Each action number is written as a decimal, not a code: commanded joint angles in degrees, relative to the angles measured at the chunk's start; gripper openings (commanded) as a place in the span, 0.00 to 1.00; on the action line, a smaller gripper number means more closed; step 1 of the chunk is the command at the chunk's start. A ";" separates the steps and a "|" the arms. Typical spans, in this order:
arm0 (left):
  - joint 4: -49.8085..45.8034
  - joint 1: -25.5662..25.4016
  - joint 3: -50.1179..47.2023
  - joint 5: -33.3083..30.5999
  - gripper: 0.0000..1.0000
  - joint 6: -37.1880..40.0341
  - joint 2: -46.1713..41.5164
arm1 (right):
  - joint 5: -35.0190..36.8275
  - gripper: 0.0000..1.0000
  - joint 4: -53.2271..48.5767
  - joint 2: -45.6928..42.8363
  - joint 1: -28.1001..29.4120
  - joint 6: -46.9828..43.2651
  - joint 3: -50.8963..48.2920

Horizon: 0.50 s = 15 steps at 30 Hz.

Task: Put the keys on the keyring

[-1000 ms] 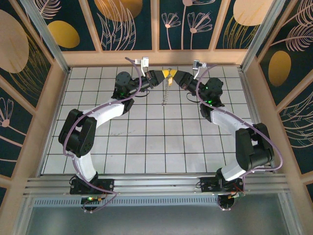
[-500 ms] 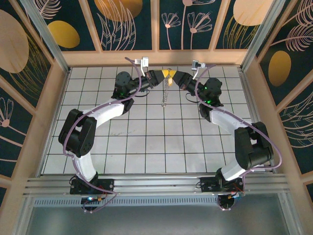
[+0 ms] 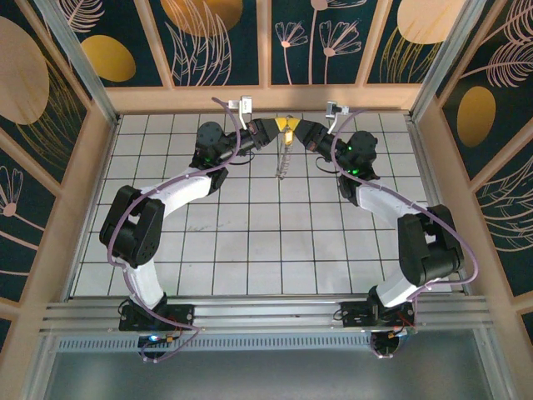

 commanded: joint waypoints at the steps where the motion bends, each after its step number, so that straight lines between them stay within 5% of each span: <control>1: 0.75 0.73 0.70 -0.64 0.00 0.73 -1.32 | -2.41 0.00 0.52 1.50 -0.70 -0.54 2.72; 15: -12.26 6.66 1.27 -1.47 0.35 9.81 -4.44 | -9.75 0.00 -6.47 7.97 -5.11 -3.45 10.48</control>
